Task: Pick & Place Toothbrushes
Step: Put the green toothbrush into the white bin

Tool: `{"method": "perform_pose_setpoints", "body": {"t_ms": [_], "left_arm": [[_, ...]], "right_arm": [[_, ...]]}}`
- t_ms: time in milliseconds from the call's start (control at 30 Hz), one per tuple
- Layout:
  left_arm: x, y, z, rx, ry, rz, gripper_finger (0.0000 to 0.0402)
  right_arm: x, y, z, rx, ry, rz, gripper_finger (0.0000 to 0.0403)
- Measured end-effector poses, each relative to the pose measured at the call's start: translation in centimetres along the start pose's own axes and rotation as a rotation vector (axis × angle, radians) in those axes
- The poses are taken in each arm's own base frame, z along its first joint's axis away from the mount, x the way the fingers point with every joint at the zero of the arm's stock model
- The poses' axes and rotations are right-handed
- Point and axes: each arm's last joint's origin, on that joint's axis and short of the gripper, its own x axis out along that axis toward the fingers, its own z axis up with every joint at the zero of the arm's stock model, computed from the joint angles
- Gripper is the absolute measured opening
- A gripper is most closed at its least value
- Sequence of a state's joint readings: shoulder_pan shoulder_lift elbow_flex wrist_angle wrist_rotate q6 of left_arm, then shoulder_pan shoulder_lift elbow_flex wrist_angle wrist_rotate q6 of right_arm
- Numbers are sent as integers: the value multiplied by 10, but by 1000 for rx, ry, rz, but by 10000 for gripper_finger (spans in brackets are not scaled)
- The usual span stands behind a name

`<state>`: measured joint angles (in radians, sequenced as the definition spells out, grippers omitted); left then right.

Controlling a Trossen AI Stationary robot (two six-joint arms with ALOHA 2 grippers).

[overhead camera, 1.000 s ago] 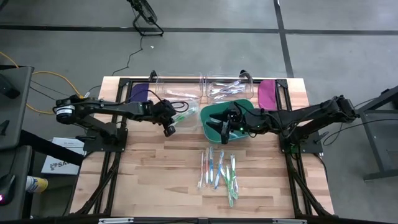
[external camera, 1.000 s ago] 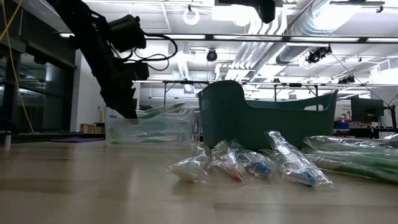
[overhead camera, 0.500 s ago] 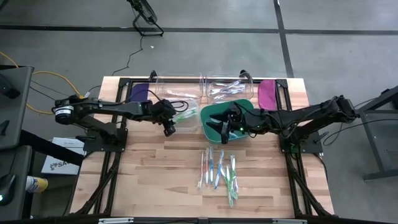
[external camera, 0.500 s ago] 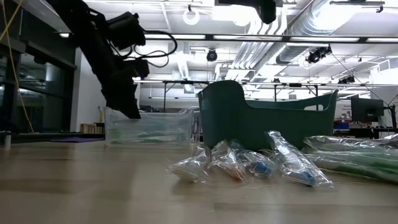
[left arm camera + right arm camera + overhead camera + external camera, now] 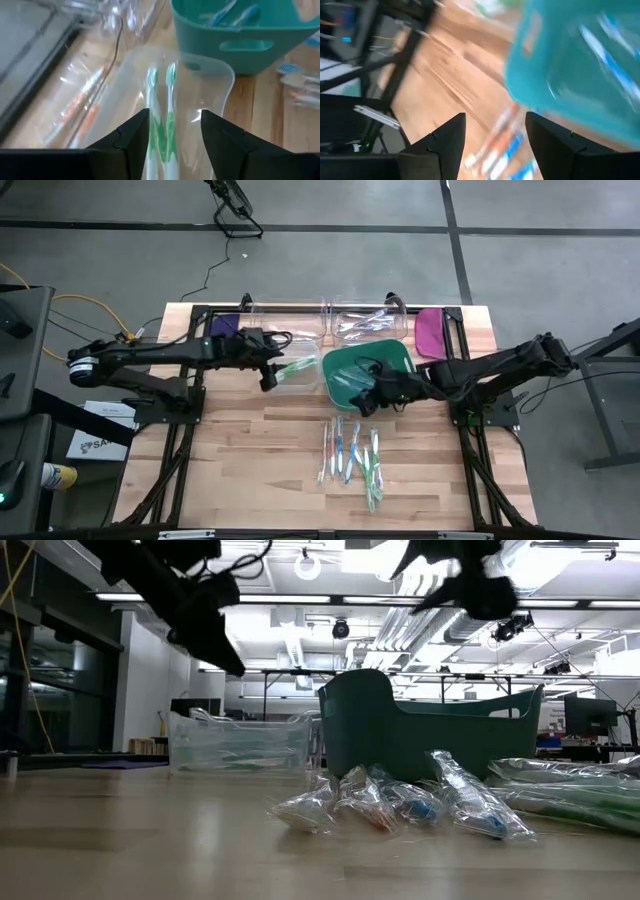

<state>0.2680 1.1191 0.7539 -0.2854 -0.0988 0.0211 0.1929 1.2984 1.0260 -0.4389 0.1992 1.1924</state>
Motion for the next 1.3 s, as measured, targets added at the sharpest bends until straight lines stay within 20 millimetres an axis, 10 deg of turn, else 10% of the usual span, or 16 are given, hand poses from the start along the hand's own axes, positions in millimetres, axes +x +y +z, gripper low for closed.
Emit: {"method": "perform_pose_setpoints", "body": {"t_ms": [333, 733, 1300], "left_arm": [[-16, 2, 9, 27, -77, 20, 170], [-16, 2, 9, 26, -76, 21, 170], [-16, 2, 8, 31, -65, 20, 170]], "right_arm": [[-4, -4, -43, 210, 100, -157, 201], [46, -16, -94, 328, 242, -383, 201], [88, -39, -119, 356, 350, -586, 183]]}}
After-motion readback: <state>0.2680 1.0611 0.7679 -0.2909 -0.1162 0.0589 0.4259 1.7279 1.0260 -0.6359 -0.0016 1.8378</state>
